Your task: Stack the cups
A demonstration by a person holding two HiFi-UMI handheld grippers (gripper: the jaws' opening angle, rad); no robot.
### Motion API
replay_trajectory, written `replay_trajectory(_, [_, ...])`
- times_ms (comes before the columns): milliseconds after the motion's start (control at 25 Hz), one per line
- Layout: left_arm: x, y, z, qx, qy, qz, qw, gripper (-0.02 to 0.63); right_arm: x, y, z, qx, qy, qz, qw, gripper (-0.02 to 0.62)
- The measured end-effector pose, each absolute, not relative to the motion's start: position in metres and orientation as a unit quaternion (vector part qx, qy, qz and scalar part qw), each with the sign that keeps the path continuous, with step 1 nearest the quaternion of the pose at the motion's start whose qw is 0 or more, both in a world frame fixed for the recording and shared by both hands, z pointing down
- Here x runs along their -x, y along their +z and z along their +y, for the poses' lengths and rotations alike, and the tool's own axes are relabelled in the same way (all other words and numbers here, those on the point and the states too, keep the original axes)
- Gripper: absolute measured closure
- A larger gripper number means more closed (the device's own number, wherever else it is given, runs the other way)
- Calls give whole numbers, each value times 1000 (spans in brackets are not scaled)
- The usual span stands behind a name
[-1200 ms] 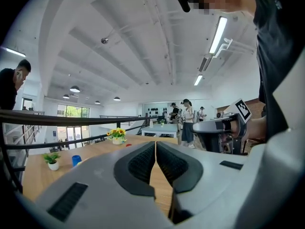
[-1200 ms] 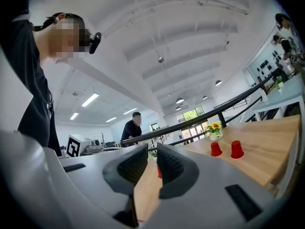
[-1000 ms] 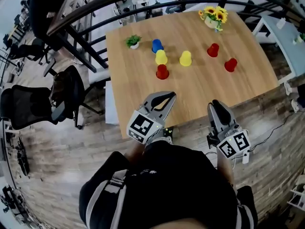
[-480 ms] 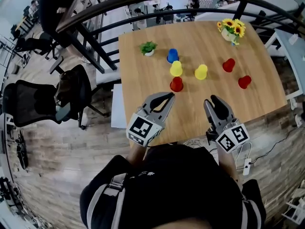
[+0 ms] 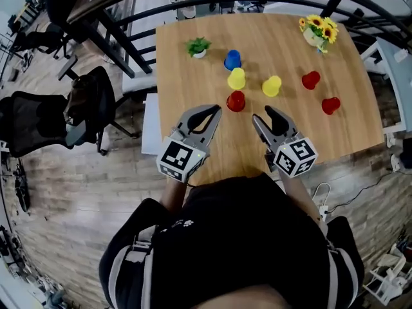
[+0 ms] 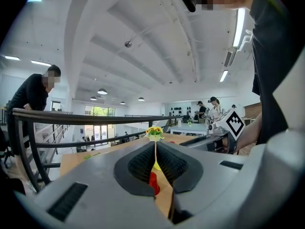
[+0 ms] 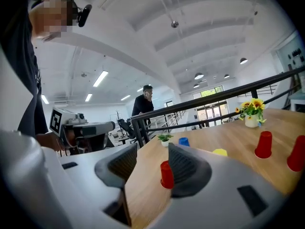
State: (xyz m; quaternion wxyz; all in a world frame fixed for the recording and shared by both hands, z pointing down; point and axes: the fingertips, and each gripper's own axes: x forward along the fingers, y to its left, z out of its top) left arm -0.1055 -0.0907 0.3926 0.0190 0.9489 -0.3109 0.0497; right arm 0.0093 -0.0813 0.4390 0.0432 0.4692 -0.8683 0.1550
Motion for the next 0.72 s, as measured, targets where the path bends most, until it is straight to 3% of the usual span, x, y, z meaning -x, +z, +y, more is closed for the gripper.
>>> replay_trajectory(280, [123, 405, -104, -933, 65, -352, 33, 588, 14, 489, -125, -439, 155, -877, 119, 336])
replay_trajectory(720, [156, 420, -117, -909, 69, -407, 58, 588, 27, 543, -169, -422, 143, -873, 200, 314])
